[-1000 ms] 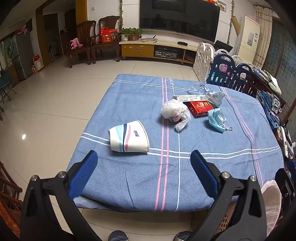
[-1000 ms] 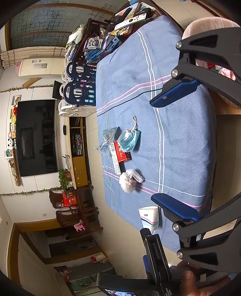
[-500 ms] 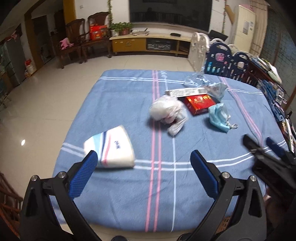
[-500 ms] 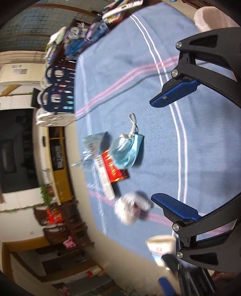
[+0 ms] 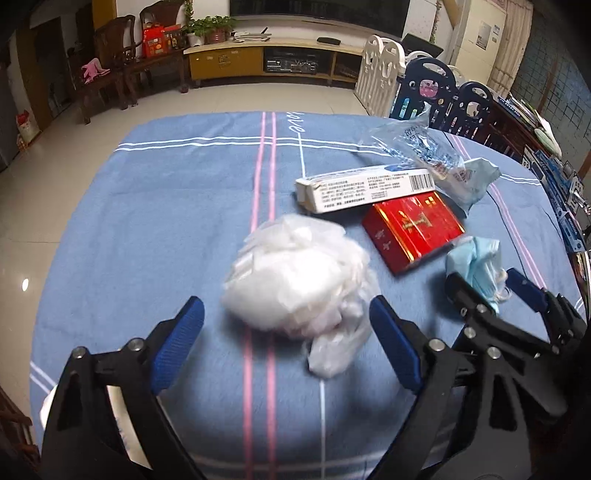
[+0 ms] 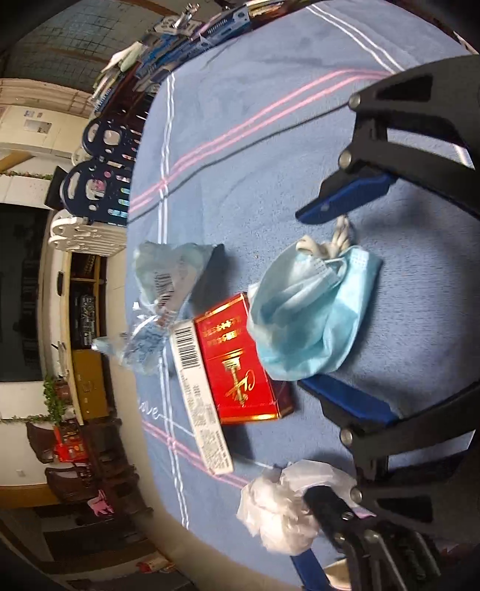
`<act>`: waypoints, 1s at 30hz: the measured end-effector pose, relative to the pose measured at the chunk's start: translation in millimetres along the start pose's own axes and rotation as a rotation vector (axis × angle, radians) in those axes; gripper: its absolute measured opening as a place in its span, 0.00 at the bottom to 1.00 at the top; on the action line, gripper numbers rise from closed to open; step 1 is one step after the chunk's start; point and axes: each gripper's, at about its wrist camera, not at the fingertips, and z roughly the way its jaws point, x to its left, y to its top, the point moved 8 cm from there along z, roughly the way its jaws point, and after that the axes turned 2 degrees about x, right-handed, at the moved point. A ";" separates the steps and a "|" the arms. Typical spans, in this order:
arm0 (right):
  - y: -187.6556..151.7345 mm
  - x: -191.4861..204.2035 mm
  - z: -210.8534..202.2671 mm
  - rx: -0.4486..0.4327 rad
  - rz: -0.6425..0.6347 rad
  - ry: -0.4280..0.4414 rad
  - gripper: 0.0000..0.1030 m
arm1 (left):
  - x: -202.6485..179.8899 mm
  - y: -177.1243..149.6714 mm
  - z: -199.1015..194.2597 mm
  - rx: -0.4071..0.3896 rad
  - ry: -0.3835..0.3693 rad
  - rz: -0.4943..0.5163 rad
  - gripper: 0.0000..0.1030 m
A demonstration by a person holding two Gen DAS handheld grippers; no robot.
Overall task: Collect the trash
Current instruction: 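Grasp the white plastic bag with the left gripper while the right gripper grasps the blue face mask, then carry both held items over the pink bin and open both grippers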
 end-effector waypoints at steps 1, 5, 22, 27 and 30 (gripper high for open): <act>-1.8 0.3 5.5 0.015 -0.001 0.017 0.58 | -3.0 -0.3 7.1 0.009 -0.010 0.001 0.82; -6.9 -4.0 2.7 -0.005 -0.022 0.018 0.32 | -12.3 -3.8 14.9 0.012 -0.024 0.034 0.19; -56.8 -8.3 -240.7 -0.218 0.123 0.334 0.18 | 1.7 -69.5 -223.7 -0.281 -0.141 -0.015 0.11; -100.0 -2.4 -282.7 -0.227 0.077 0.335 0.18 | -0.5 -128.3 -248.0 -0.275 -0.114 -0.020 0.11; -110.6 6.1 -288.1 -0.221 0.043 0.331 0.18 | -4.4 -143.0 -248.7 -0.266 -0.089 0.004 0.11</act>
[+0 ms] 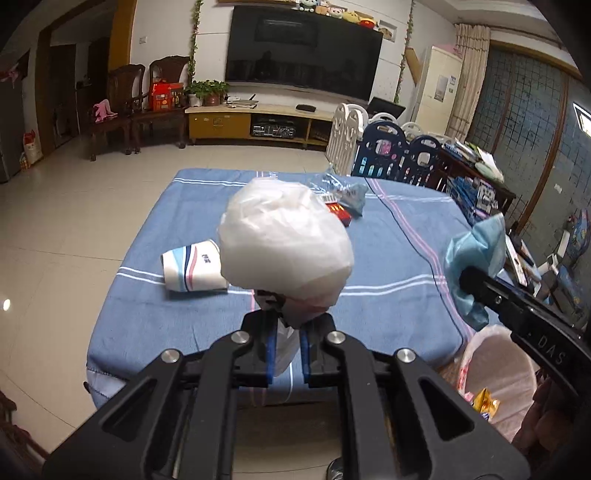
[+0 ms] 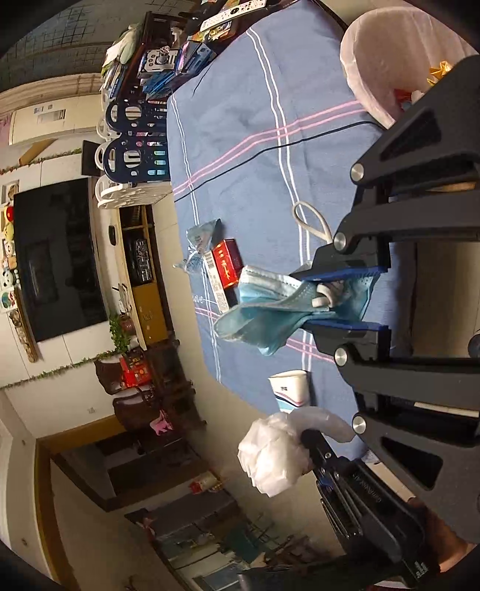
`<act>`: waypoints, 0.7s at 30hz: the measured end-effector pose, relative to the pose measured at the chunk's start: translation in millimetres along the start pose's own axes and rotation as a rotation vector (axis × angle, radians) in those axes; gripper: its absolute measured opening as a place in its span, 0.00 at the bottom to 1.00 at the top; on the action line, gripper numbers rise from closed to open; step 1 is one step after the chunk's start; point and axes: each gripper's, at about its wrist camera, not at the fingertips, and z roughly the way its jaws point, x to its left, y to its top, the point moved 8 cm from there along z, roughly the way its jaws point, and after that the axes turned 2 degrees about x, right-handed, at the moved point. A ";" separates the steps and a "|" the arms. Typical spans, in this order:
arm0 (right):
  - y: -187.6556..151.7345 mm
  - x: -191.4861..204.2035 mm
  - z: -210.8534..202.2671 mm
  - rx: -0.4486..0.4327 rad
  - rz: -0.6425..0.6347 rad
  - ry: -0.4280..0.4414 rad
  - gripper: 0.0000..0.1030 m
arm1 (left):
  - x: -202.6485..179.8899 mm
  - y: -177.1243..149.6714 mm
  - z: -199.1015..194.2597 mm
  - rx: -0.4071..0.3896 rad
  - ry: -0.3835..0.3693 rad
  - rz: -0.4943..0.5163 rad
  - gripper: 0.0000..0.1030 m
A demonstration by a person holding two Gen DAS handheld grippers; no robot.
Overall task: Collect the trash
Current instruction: 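Carry both held items over the pink bin and open both grippers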
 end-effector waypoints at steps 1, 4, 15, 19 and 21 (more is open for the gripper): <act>0.7 2.0 1.9 0.001 -0.009 0.001 0.18 | -0.1 -1.4 -1.5 -0.001 0.004 0.004 0.11; -0.6 2.6 7.3 0.004 -0.031 -0.009 0.18 | 3.1 -3.2 0.8 -0.002 0.017 0.011 0.11; -6.3 5.8 16.1 0.027 -0.045 -0.020 0.18 | 10.7 -6.1 7.2 0.024 0.014 -0.032 0.11; -5.3 5.8 17.7 0.030 -0.046 -0.020 0.18 | 9.5 -6.7 8.1 0.026 0.015 -0.029 0.11; -5.4 5.9 17.6 0.030 -0.046 -0.021 0.18 | 9.1 -6.8 8.1 0.026 0.015 -0.029 0.11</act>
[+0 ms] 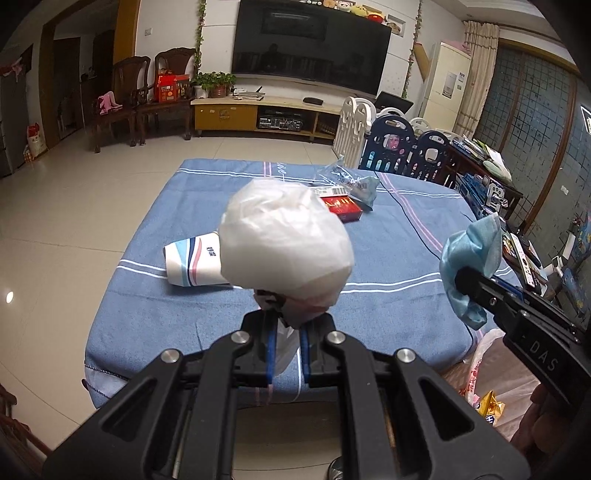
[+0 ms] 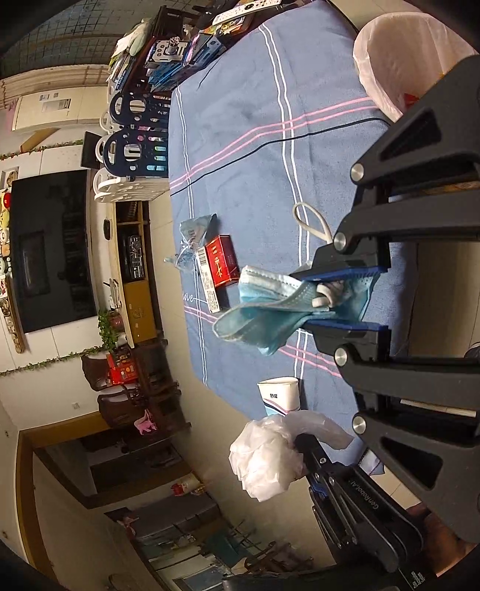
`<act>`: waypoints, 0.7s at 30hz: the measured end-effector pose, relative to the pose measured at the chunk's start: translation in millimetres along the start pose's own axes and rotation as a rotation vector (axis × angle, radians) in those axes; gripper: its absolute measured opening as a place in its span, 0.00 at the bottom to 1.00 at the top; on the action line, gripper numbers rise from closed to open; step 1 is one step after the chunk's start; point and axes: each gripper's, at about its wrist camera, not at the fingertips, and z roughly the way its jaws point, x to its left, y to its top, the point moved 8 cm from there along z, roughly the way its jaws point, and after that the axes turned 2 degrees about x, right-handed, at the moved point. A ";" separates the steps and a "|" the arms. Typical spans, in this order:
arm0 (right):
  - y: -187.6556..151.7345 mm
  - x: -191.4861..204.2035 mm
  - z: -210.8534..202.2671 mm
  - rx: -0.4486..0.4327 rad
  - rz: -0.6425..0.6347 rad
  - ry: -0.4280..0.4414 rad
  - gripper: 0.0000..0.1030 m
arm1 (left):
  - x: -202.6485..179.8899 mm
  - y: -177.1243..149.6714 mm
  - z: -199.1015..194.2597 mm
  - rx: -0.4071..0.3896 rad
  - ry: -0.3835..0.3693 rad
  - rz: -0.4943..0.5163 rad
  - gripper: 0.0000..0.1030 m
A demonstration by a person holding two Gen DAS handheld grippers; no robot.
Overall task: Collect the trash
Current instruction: 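Carry both held items over the pink bin and open both grippers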
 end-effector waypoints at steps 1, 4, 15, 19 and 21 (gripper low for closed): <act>0.4 -0.2 0.3 0.000 0.001 -0.001 0.18 | -0.2 -0.2 0.3 0.002 -0.001 0.000 0.11; 0.0 -2.3 2.6 0.000 0.005 -0.002 0.18 | 0.0 -0.6 0.1 0.006 -0.001 0.001 0.11; 0.1 -6.1 6.5 0.006 0.006 -0.005 0.18 | 1.5 -1.3 0.4 0.015 0.006 0.007 0.11; 0.3 -6.1 6.4 0.006 0.007 -0.005 0.18 | 0.8 -0.2 0.2 0.015 0.007 0.009 0.11; 0.3 -6.2 6.5 0.006 0.007 -0.005 0.18 | -0.1 -0.5 0.9 0.018 0.004 0.013 0.11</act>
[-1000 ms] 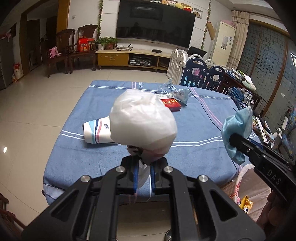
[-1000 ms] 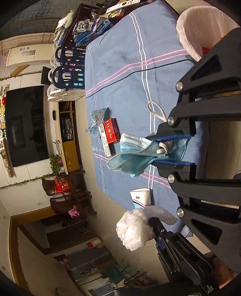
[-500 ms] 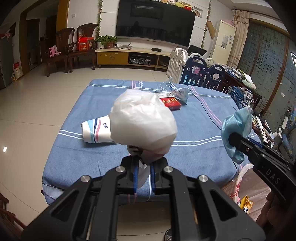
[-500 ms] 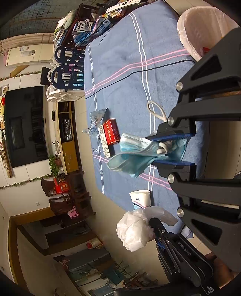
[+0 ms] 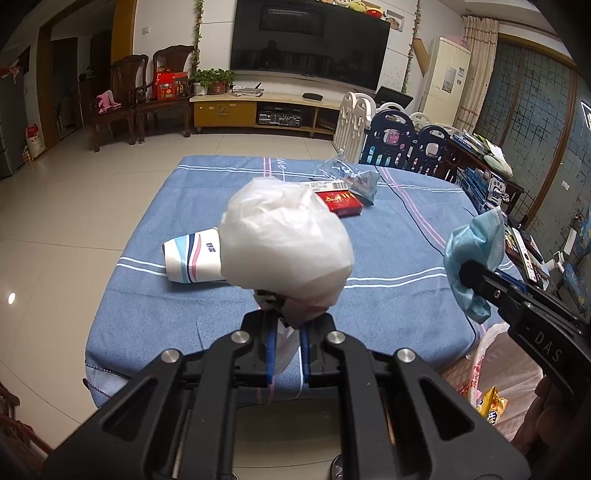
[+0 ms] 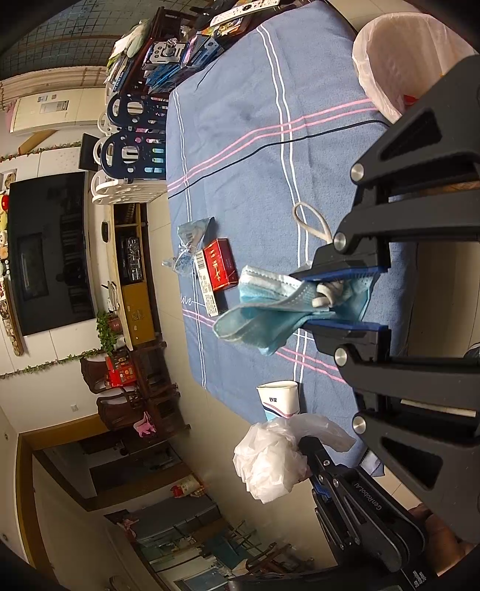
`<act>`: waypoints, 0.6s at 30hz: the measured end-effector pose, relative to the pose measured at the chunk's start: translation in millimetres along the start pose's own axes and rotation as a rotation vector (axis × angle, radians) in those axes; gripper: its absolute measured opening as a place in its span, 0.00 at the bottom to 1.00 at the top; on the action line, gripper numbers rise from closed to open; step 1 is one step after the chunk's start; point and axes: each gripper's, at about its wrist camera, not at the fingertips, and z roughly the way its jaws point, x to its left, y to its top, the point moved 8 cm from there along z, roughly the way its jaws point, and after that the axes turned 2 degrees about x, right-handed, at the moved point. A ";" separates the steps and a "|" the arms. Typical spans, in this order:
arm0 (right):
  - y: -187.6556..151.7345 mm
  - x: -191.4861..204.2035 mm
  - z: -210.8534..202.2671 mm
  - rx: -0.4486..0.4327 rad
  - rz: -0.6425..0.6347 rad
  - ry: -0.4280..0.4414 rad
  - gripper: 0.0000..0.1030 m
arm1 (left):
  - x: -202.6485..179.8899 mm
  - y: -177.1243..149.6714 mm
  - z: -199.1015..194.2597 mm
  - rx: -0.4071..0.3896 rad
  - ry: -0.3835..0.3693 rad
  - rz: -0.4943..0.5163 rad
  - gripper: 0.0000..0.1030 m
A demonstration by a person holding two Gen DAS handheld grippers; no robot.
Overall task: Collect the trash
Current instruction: 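Carry both held items over the pink bin and open both grippers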
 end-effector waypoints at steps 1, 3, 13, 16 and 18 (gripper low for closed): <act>0.1 -0.1 0.1 0.000 0.000 0.001 0.18 | -0.7 -0.6 0.3 0.000 -0.001 0.003 0.11; 0.5 -0.1 -0.8 -0.002 0.002 0.002 0.18 | -4.8 -1.2 0.3 -0.002 -0.014 0.016 0.11; -1.0 -84.8 -96.4 -0.145 0.124 -0.027 0.18 | -103.6 -16.5 1.6 0.034 -0.307 0.233 0.11; -26.7 -124.3 -129.4 -0.125 0.125 -0.098 0.18 | -162.2 -27.1 -3.9 0.041 -0.454 0.384 0.11; -49.6 -150.1 -148.8 -0.104 0.139 -0.153 0.18 | -204.3 -41.6 -9.8 0.052 -0.564 0.506 0.11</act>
